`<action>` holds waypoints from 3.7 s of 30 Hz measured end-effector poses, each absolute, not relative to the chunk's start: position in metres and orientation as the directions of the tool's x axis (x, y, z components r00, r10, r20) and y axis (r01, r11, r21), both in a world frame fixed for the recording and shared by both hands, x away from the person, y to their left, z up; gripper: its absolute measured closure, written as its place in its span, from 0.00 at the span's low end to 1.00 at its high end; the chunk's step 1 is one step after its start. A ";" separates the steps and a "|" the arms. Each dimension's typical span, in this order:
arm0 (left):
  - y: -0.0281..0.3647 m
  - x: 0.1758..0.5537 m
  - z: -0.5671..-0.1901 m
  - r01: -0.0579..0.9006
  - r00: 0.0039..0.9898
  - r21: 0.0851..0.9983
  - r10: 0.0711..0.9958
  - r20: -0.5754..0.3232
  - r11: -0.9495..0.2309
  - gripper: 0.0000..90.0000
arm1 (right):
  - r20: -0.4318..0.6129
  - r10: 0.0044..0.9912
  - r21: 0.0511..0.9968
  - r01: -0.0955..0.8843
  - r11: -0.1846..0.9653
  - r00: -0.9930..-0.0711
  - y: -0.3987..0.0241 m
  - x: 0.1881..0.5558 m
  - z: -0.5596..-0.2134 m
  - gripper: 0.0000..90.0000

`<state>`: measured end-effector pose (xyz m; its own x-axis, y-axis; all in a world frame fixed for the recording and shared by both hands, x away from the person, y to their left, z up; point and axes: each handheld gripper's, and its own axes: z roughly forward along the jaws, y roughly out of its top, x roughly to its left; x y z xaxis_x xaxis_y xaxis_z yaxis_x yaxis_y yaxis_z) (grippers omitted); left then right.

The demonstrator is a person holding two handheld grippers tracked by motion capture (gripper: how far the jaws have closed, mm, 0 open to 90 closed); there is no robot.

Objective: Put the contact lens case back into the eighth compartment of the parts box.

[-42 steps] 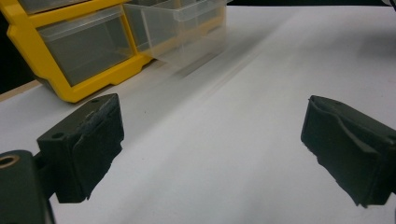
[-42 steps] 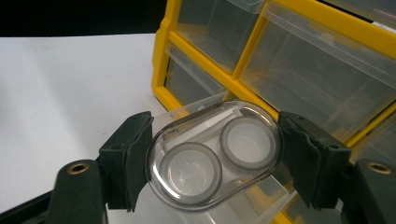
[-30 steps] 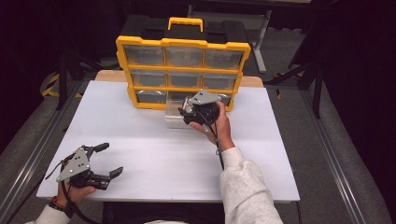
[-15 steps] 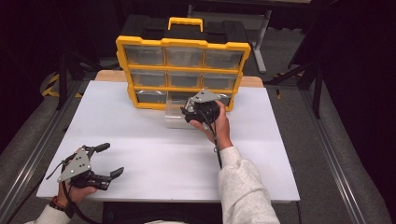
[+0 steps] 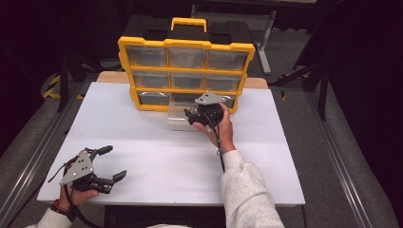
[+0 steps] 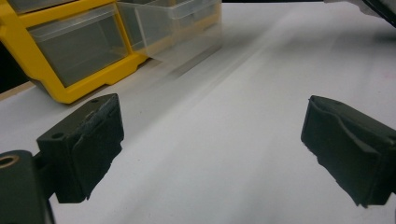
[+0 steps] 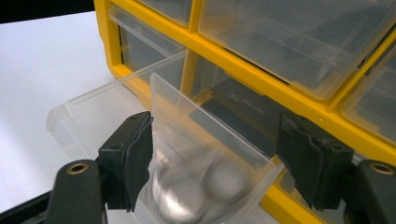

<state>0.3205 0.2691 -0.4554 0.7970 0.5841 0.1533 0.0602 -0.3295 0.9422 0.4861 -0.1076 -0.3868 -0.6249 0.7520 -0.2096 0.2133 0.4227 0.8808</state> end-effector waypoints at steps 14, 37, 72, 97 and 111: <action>0.269 0.321 -0.455 0.059 0.796 0.942 0.585 0.155 -0.330 0.08 | -0.207 0.758 0.901 0.182 0.394 -0.619 -0.114 0.483 -0.379 0.33; 0.269 0.320 -0.455 0.062 0.794 0.940 0.587 0.156 -0.334 0.08 | -0.254 0.735 0.906 0.110 0.408 -0.629 -0.114 0.465 -0.364 0.30; 0.268 0.320 -0.456 0.067 0.795 0.937 0.586 0.158 -0.343 0.07 | -0.286 0.731 0.918 0.041 0.394 -0.619 -0.127 0.441 -0.354 0.21; 0.267 0.320 -0.457 0.070 0.796 0.936 0.585 0.156 -0.345 0.07 | -0.313 0.709 0.916 -0.006 0.400 -0.632 -0.134 0.421 -0.347 0.17; 0.267 0.320 -0.457 0.068 0.795 0.936 0.585 0.159 -0.346 0.07 | -0.332 0.701 0.912 -0.026 0.409 -0.631 -0.139 0.411 -0.349 0.16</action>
